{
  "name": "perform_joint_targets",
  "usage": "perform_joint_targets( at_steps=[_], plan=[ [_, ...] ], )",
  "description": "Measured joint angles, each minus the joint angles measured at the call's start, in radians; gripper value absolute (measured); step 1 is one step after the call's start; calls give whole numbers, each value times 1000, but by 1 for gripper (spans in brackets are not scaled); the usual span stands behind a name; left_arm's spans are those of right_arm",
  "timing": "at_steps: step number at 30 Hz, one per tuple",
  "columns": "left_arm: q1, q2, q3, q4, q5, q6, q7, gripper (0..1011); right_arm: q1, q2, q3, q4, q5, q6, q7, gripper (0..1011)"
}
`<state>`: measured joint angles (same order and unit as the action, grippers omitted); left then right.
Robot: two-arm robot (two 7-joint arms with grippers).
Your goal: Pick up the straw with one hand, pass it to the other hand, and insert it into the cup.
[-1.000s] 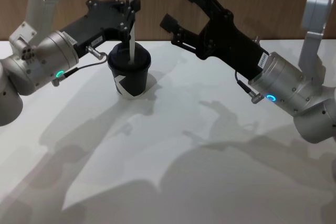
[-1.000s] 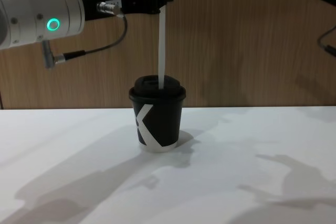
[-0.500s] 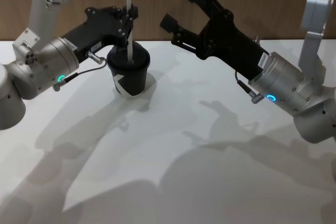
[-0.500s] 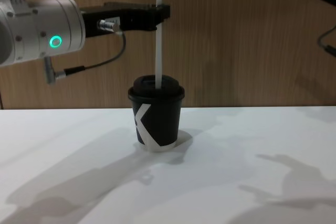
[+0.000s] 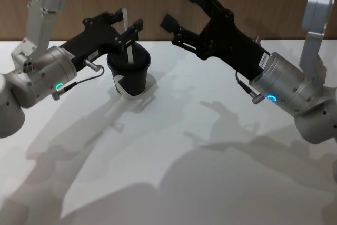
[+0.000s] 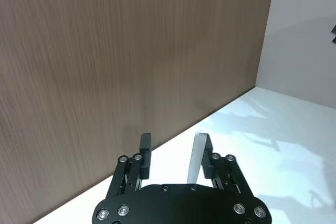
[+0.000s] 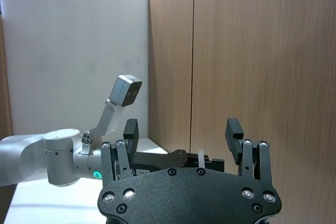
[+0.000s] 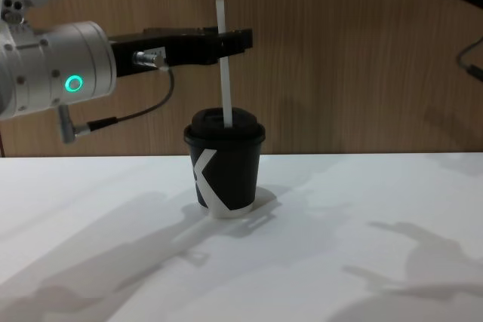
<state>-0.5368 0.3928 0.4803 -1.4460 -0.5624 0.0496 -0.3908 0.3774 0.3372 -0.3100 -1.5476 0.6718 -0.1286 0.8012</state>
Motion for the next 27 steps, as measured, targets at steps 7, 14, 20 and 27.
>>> perform_joint_targets(
  at_steps=[7,14,20,27],
  plan=[
    [36,11,-35,-35,-49,13,-20,715,0,0,0,0,0,0,0,1001],
    [84,35,-73,-88,-108,31,-35,941,0,0,0,0,0,0,0,1001],
    [129,59,-105,-135,-156,42,-47,1001,0,0,0,0,0,0,0,1001],
    [173,86,-130,-178,-202,52,-64,1001,0,2,-1,-1,-1,0,-2,1001]
  ],
)
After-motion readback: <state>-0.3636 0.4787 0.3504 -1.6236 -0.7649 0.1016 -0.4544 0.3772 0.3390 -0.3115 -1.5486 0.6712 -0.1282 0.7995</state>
